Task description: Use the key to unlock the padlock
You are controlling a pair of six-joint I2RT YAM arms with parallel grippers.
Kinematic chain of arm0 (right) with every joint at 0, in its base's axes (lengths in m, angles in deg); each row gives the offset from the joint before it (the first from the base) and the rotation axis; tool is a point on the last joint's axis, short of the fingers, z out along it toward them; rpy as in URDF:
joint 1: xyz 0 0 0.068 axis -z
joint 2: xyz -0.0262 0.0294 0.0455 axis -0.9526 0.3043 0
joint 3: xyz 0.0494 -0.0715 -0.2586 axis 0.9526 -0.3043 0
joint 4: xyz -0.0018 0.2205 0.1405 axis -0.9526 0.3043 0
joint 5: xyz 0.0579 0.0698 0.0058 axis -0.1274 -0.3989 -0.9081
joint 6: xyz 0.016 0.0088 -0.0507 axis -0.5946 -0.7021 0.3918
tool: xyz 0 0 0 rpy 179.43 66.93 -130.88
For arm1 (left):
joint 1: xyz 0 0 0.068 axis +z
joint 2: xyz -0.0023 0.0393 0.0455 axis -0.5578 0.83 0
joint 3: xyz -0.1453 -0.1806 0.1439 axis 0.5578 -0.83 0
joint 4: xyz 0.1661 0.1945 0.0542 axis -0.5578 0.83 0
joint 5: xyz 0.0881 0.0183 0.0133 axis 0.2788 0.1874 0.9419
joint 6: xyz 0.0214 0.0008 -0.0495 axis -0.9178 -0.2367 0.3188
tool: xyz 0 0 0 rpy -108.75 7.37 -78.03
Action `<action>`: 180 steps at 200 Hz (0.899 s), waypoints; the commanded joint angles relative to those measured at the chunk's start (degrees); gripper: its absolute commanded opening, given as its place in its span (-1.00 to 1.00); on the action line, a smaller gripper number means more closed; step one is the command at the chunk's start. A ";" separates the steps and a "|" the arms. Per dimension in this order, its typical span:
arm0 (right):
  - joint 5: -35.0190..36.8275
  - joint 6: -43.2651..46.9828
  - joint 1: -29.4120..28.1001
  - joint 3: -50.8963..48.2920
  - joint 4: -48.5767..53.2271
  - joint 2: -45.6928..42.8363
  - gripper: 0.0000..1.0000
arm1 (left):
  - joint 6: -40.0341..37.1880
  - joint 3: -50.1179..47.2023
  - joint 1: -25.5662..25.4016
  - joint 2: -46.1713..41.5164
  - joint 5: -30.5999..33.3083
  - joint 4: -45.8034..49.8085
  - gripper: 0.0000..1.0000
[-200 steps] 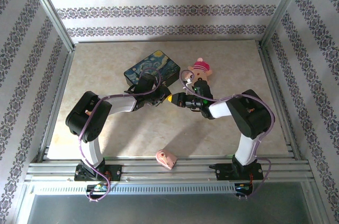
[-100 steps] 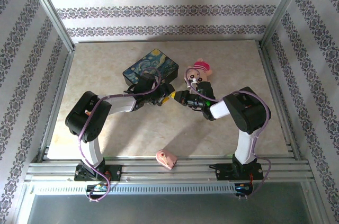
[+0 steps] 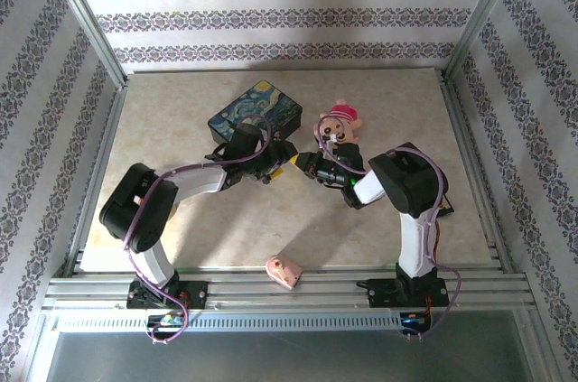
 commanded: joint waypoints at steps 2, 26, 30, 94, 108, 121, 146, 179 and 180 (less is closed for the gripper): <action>0.09 -6.46 1.03 1.83 -9.98 1.75 -1.00 | -3.04 -0.81 0.10 -2.68 3.40 3.52 0.60; 0.54 -5.91 1.05 1.11 -9.91 1.27 -1.00 | -4.31 -0.08 0.41 -3.22 5.80 5.31 0.48; 0.62 -5.80 1.05 0.93 -9.88 1.11 -1.00 | -4.70 0.19 0.42 -3.14 6.31 5.77 0.46; 0.97 -4.02 0.70 0.26 -8.83 0.61 -1.00 | -10.05 9.84 0.99 3.47 10.30 9.94 0.24; 0.99 -3.93 0.61 0.58 -8.67 0.61 -1.00 | -10.35 11.22 1.05 4.82 10.87 10.47 0.24; 0.99 -3.79 0.52 0.94 -8.41 0.61 -1.00 | -10.29 12.11 1.14 5.91 11.63 11.17 0.24; 0.90 -3.44 0.35 1.78 -7.49 0.67 -1.00 | -10.55 13.55 1.15 7.65 12.73 12.38 0.12; 0.90 -3.22 0.08 2.36 -6.99 0.78 -1.00 | -11.66 15.10 1.15 9.19 14.11 13.36 0.02; 0.90 -3.18 0.08 2.36 -6.99 0.78 -1.00 | -11.76 15.13 1.15 9.20 14.22 13.45 0.00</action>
